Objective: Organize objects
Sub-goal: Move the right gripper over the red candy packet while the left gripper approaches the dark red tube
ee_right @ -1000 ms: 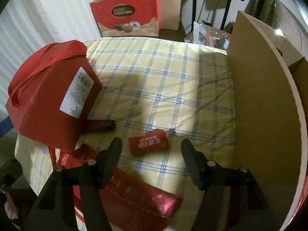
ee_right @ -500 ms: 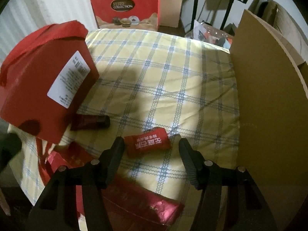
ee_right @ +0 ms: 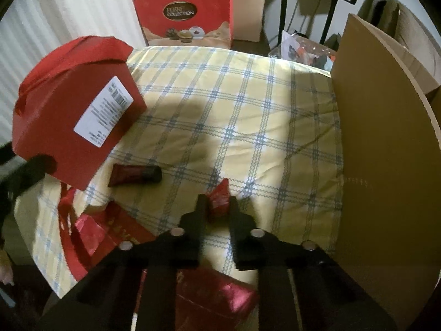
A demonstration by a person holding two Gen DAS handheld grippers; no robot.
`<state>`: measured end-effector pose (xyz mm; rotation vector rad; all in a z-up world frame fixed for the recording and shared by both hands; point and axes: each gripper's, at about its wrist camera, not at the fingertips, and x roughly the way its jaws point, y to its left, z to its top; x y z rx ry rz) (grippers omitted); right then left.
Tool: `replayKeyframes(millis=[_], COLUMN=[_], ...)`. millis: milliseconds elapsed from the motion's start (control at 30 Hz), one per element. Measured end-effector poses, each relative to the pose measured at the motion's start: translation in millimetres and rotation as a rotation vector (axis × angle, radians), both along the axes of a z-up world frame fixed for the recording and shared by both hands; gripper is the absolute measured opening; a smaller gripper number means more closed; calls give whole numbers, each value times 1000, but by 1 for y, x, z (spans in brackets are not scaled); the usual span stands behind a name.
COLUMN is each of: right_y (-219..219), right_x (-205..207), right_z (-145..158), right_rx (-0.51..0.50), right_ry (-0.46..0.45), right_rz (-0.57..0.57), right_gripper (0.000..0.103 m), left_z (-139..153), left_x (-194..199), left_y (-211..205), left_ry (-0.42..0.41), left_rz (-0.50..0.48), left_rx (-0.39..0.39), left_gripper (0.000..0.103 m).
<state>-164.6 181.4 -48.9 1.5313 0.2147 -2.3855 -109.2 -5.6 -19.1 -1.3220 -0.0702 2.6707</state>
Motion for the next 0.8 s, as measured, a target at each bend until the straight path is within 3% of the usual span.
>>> replayKeyframes(millis=[167, 400, 600, 700, 800], right_y=[4, 7, 13, 15, 15], right_x=[2, 13, 22, 26, 30], right_z=[4, 11, 19, 21, 22], right_rx=[-19, -71, -96, -110, -115], right_ry=[10, 38, 55, 58, 56], right_rz=[-19, -59, -79, -86, -83], right_gripper=[9, 9, 9, 9, 9], left_z=[13, 13, 6, 4, 2], left_x=[20, 17, 12, 10, 13], left_y=[11, 42, 63, 68, 67], left_ry=[40, 37, 32, 18, -5], left_rz=[-64, -171, -232, -242, -226], left_rx=[18, -14, -50, -72, -50], left_gripper=[80, 54, 54, 42, 41])
